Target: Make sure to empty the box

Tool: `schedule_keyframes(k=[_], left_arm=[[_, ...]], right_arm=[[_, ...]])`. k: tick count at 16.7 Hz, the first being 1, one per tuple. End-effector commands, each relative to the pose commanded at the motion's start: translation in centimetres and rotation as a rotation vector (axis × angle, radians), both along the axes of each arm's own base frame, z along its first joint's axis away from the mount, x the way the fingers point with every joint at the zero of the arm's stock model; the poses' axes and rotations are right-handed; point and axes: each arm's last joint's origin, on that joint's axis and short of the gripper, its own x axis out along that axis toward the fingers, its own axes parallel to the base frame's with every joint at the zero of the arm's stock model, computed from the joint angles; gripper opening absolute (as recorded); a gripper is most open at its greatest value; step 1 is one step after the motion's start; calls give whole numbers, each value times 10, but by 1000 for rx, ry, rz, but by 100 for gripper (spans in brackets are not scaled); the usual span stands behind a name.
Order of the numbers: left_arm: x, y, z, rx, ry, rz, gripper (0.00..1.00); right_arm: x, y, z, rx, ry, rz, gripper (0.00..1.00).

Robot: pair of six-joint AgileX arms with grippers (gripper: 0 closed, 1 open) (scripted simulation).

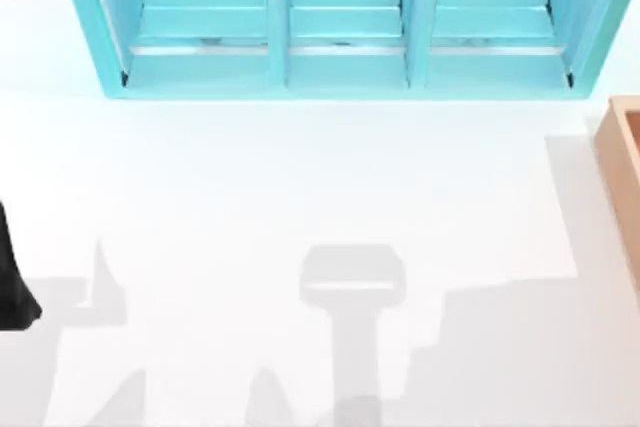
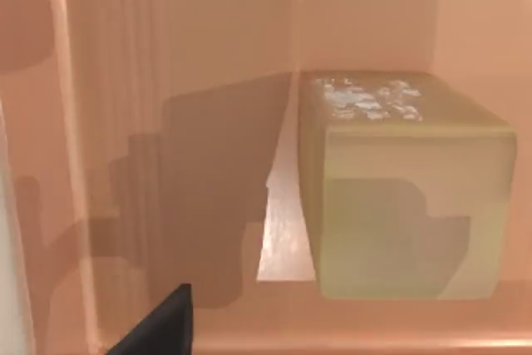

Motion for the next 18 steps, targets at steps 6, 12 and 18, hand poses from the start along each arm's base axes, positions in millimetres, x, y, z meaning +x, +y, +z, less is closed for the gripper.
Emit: schedule_keyframes(k=[6, 12, 18], left_arm=[[0, 0, 0, 0, 0, 0, 100], [0, 0, 0, 0, 0, 0, 100], [0, 0, 0, 0, 0, 0, 100]], right_arm=[[8, -8, -3, 22, 72, -8, 100], [11, -8, -33, 23, 74, -8, 100], [9, -7, -97, 21, 68, -8, 100]])
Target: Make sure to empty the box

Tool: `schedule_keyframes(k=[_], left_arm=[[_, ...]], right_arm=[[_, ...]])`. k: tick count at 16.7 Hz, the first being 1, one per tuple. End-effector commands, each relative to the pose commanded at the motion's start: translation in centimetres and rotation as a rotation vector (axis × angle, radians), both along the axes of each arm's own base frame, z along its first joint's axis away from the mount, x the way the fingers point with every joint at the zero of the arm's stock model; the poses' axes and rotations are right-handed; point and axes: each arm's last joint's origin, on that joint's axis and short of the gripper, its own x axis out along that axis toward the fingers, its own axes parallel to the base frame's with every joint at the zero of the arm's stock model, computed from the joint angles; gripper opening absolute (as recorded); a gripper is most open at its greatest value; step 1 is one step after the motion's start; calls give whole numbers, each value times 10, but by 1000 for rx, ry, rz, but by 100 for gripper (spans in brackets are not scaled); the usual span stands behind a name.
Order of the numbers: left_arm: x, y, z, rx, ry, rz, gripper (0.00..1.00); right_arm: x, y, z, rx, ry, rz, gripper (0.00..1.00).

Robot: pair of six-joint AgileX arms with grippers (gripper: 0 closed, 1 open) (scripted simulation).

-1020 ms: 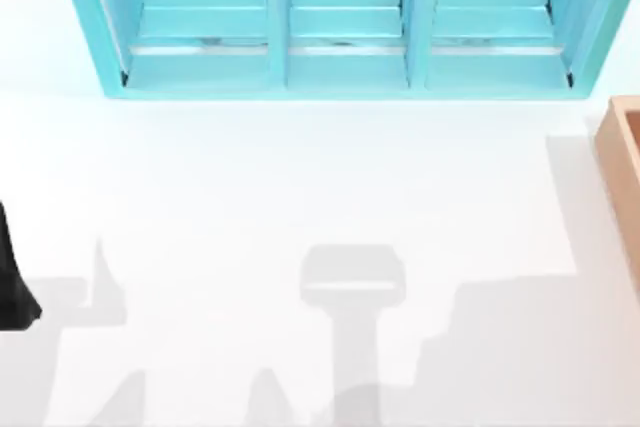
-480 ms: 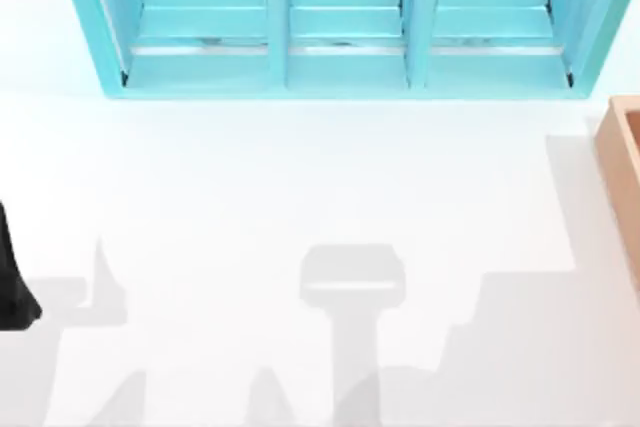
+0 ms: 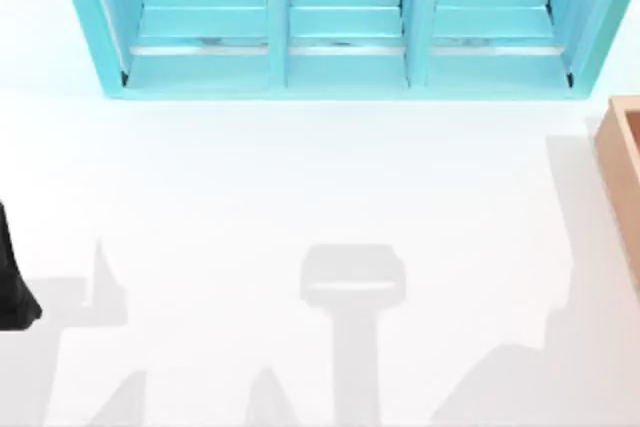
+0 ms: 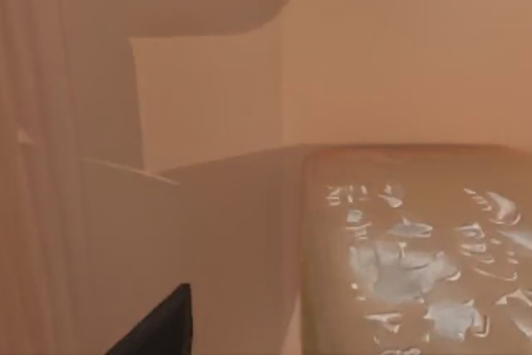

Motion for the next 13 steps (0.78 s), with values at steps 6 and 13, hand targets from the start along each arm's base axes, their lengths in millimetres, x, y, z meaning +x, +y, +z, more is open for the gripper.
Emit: schedule_keyframes(k=[6, 13], left_arm=[[0, 0, 0, 0, 0, 0, 100], [0, 0, 0, 0, 0, 0, 100]], right_arm=[[-1, 0, -6, 1, 3, 0, 92], [-1, 0, -6, 1, 3, 0, 40]])
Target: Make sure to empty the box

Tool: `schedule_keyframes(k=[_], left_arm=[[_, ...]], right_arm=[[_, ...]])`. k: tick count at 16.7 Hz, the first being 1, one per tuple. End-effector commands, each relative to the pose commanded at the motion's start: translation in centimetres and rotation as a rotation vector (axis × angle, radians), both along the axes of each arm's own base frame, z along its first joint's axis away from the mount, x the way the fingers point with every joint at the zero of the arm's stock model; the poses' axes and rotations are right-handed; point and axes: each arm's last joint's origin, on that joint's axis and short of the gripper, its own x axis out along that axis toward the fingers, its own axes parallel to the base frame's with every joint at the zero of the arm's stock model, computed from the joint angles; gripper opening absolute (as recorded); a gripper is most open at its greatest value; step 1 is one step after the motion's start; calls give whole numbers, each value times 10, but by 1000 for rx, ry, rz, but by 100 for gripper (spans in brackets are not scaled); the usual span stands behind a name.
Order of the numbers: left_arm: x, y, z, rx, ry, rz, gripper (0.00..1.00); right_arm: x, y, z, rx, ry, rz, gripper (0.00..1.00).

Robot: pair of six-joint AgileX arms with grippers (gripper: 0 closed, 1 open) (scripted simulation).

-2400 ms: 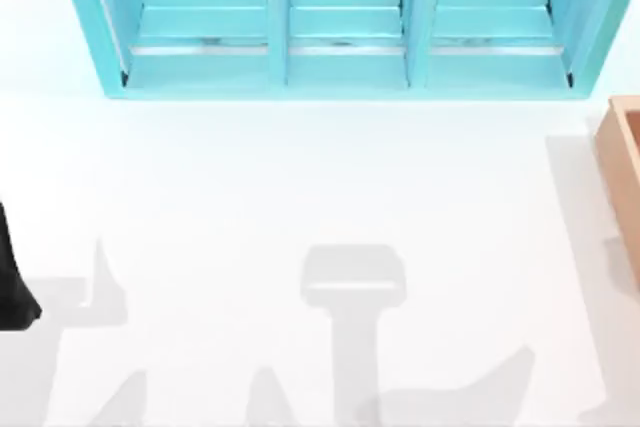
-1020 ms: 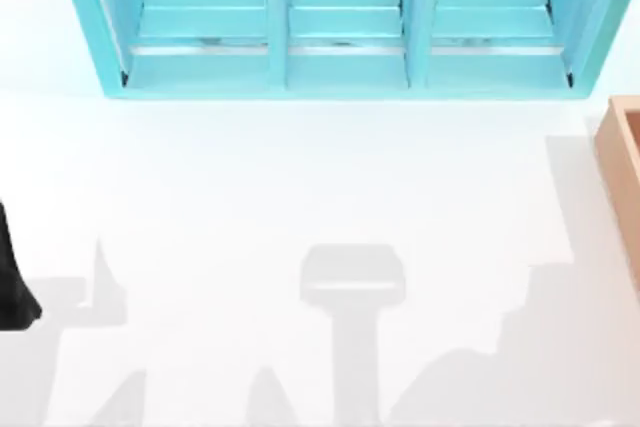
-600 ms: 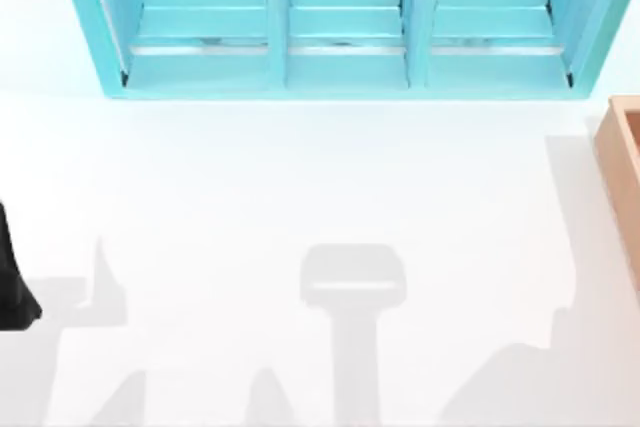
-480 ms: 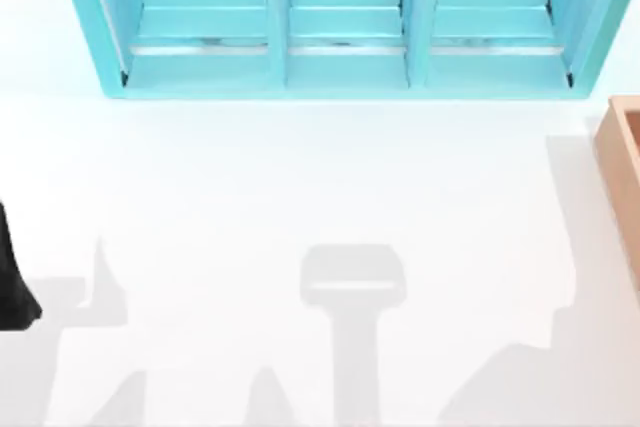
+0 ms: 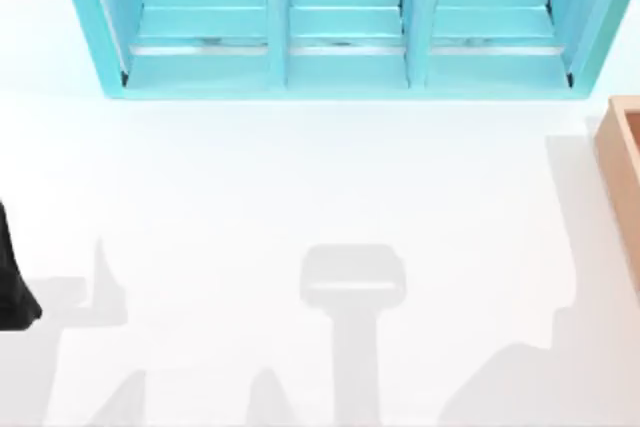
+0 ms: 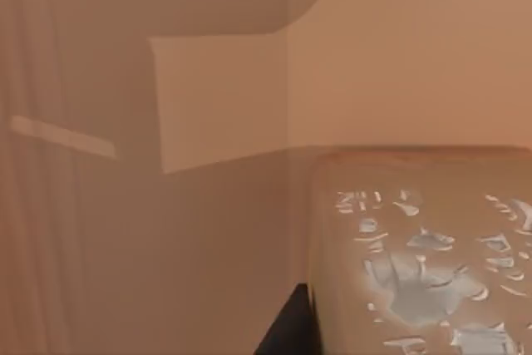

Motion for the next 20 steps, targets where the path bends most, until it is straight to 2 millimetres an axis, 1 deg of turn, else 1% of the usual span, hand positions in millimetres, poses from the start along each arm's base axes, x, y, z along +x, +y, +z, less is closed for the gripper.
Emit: schedule_keyframes(k=[5, 6, 15, 17, 20], left_arm=[[0, 0, 0, 0, 0, 0, 100], [0, 0, 0, 0, 0, 0, 100], [0, 0, 0, 0, 0, 0, 100], [0, 0, 0, 0, 0, 0, 100], [0, 0, 0, 0, 0, 0, 100]], right_arm=[[0, 0, 0, 0, 0, 0, 2], [0, 0, 0, 0, 0, 0, 0], [0, 0, 1, -1, -2, -2, 0], [3, -1, 11, -3, -6, -1, 0], [9, -3, 39, 0, 0, 2, 0]])
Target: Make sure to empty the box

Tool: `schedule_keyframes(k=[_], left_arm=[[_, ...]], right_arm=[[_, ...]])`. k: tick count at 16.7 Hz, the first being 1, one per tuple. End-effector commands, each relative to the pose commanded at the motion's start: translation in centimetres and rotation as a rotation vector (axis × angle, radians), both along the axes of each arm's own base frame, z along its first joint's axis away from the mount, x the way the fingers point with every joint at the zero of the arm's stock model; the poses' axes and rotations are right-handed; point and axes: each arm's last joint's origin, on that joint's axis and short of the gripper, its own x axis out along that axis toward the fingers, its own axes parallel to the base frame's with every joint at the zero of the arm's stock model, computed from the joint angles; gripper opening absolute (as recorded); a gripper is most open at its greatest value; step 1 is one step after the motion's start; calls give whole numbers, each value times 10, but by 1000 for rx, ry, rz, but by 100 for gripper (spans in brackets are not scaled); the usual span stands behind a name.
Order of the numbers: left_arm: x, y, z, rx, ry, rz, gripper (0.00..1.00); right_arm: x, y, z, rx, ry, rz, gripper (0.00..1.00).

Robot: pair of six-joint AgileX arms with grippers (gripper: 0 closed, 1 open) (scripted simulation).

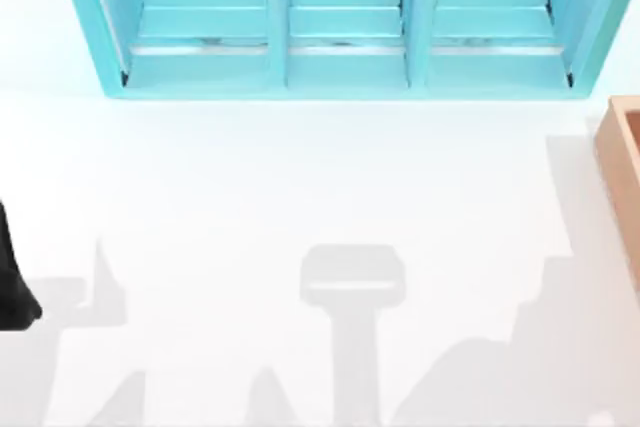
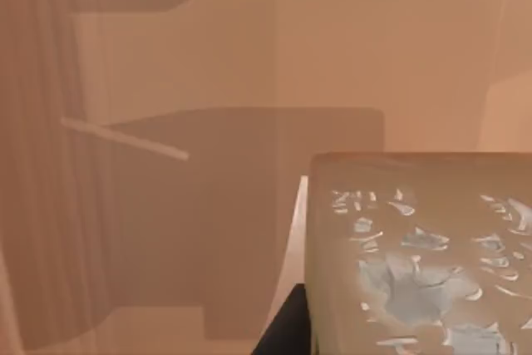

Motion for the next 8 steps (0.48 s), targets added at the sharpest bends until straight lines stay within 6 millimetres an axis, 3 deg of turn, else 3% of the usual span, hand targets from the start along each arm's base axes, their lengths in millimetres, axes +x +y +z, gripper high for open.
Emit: schedule_keyframes(k=[5, 8], left_arm=[[0, 0, 0, 0, 0, 0, 100], [0, 0, 0, 0, 0, 0, 100]], right_arm=[[-4, 1, 65, 5, 15, -2, 0], [-9, 3, 90, 0, 0, -3, 0]])
